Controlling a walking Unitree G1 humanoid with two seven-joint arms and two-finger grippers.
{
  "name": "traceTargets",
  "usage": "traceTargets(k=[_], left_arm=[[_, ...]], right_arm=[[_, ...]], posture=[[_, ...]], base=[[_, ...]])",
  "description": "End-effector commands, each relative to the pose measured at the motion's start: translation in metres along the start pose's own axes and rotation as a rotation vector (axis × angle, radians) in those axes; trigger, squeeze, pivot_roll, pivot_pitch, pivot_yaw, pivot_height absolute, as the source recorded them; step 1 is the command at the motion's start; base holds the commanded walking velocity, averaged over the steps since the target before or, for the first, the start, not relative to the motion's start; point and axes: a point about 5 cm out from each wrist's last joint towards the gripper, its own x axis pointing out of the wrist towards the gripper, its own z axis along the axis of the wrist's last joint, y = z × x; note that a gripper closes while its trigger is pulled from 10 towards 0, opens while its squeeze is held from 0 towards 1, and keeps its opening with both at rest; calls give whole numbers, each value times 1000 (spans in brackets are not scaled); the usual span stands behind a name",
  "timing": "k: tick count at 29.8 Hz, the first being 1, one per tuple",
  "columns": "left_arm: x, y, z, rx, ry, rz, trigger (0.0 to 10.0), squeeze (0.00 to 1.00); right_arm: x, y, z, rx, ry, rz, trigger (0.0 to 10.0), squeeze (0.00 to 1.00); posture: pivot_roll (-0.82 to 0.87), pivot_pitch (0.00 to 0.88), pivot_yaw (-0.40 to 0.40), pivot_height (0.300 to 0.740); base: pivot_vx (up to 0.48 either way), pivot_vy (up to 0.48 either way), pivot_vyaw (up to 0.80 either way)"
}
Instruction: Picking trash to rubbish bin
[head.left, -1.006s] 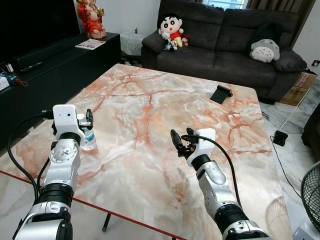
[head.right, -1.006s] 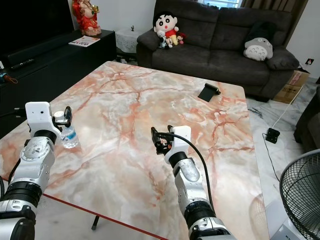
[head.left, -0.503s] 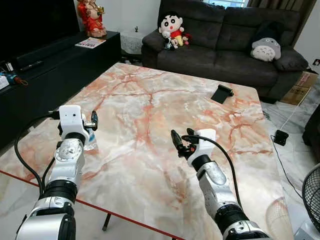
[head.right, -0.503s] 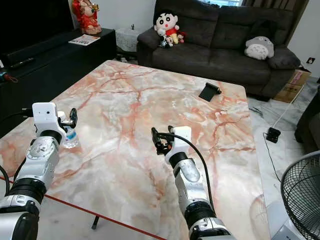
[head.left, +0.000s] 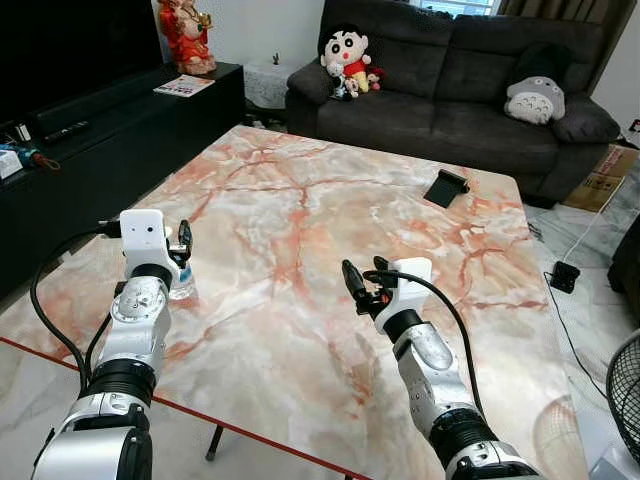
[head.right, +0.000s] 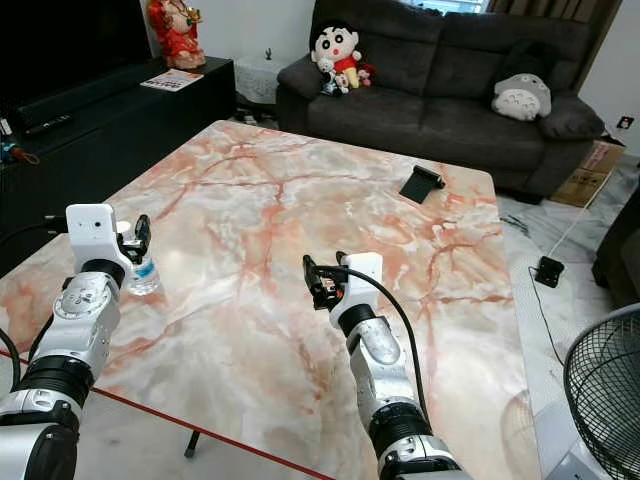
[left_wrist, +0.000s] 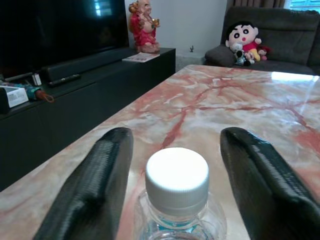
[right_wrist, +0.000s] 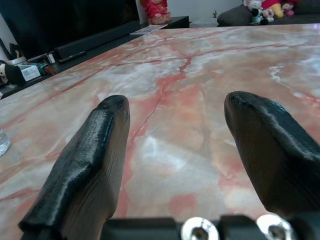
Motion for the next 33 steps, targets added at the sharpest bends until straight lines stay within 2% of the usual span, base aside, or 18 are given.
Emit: traceTargets(k=[1,18,24,27,28,29,30,31,32,33], left_arm=[[3,-5,4,-5,-5,-18,0,0],[-1,-8,-5,-7,27,-31,0,0],[-3,-15,-7,-11,26,-38,0,0],[-6,-23,-3,-23,-15,-32,0,0],[-7,-25,0,-21,-41,-25,824,0],[-8,-26,2,-18,-59,-20,824,0],[-10,-30,6,-18,-87,-20,7765,0],[-12,-33,10,-12,-119,-19,10000,0],[-16,-41,16,18,-163,-30,10000,0],[-16,-41,16,18,-163,-30,10000,0]], right_arm=[[0,-1,2,-7,-3,-4,10000,0],[0,-1,2,-6,1,-1,10000,0],[1,0,2,-7,3,0,10000,0],[1,0,2,-7,0,0,10000,0],[1,0,3,-7,-3,-1,10000,0],[2,0,3,-6,-6,-1,10000,0],[2,0,4,-5,-11,-4,10000,0],[2,-1,5,-6,-16,-7,10000,0],[3,-1,9,-8,-31,-12,10000,0],[3,-1,9,-8,-31,-12,10000,0]], posture=[[-4,25,-92,740],[0,26,-92,740],[0,27,-92,740],[0,27,-92,740],[-1,24,-89,740],[-1,24,-89,740],[-1,23,-89,740],[2,23,-89,740],[2,23,-89,740],[2,23,-89,740]], base=[[0,0,0],[0,0,0],[0,0,0],[0,0,0],[0,0,0],[0,0,0],[0,0,0],[0,0,0],[0,0,0],[0,0,0]])
